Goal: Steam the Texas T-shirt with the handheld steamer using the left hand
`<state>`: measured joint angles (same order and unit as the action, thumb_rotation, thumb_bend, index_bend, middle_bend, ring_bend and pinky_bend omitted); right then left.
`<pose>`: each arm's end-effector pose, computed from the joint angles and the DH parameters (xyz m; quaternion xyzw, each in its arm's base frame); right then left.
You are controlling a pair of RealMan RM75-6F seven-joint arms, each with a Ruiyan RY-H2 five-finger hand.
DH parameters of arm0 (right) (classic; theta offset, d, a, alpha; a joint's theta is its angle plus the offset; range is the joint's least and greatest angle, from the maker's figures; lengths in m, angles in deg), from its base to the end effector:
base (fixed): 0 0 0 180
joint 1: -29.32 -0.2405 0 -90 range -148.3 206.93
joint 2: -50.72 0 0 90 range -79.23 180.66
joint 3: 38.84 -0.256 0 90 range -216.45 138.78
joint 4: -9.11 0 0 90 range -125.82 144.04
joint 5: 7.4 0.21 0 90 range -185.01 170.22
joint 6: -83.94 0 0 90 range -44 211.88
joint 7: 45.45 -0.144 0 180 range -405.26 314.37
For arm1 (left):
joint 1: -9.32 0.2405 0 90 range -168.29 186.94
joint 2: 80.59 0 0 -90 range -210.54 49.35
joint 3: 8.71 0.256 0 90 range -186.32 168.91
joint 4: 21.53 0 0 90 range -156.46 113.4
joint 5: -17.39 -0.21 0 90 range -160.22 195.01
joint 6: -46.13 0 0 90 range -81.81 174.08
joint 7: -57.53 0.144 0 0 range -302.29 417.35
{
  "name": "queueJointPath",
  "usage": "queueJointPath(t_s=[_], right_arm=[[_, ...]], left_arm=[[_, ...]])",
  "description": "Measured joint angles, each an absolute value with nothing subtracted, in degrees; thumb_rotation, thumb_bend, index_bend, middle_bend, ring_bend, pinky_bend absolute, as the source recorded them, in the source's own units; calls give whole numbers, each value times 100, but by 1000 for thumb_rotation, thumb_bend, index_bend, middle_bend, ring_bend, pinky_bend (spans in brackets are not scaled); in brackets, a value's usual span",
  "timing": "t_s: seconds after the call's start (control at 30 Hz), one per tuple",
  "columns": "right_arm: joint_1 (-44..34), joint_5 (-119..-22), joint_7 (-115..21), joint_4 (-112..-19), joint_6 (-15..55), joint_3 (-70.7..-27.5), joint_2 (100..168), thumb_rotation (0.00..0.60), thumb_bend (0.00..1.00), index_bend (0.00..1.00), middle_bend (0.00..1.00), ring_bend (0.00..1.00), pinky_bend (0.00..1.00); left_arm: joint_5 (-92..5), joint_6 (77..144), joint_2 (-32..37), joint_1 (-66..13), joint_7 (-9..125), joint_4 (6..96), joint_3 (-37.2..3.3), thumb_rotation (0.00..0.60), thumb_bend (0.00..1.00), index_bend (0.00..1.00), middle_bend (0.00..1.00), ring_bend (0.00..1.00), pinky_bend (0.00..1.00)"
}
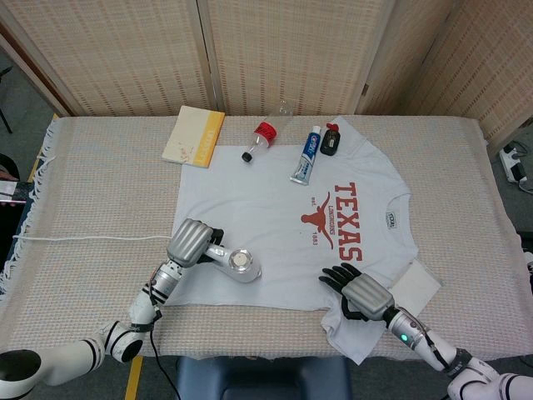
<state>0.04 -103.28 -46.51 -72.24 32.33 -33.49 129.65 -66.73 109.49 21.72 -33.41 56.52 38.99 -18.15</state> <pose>-0.2582 -0.2411 -0.0051 0.8406 -0.3655 0.2632 0.3009 -0.1447 0.3575 -0.0489 -0.7259 -0.3166 -0.4758 0.3827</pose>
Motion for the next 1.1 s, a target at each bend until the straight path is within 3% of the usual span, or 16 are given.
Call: queueJointPath(t_s=[0.43, 0.83, 1.1], right_arm=[[9, -10363, -4798, -7027, 3099, -3148, 13130, 208, 961, 0, 10, 0, 0], [-5, -10307, -4796, -7067, 3046, -3082, 13104, 216, 961, 0, 10, 0, 0], [-5, -10260, -4773, -7141, 2978, -3078, 13039, 229, 961, 0, 10, 0, 0]], left_arm=[[-6551, 10845, 2717, -3353, 5555, 2569, -1734, 600, 373, 908, 1000, 871, 747], [-6373, 10883, 2760, -3117, 4876, 920, -1749, 600, 372, 908, 1000, 870, 747], [-6182, 11255, 2475, -3045, 4387, 1052, -2044, 600, 372, 901, 1000, 868, 747]])
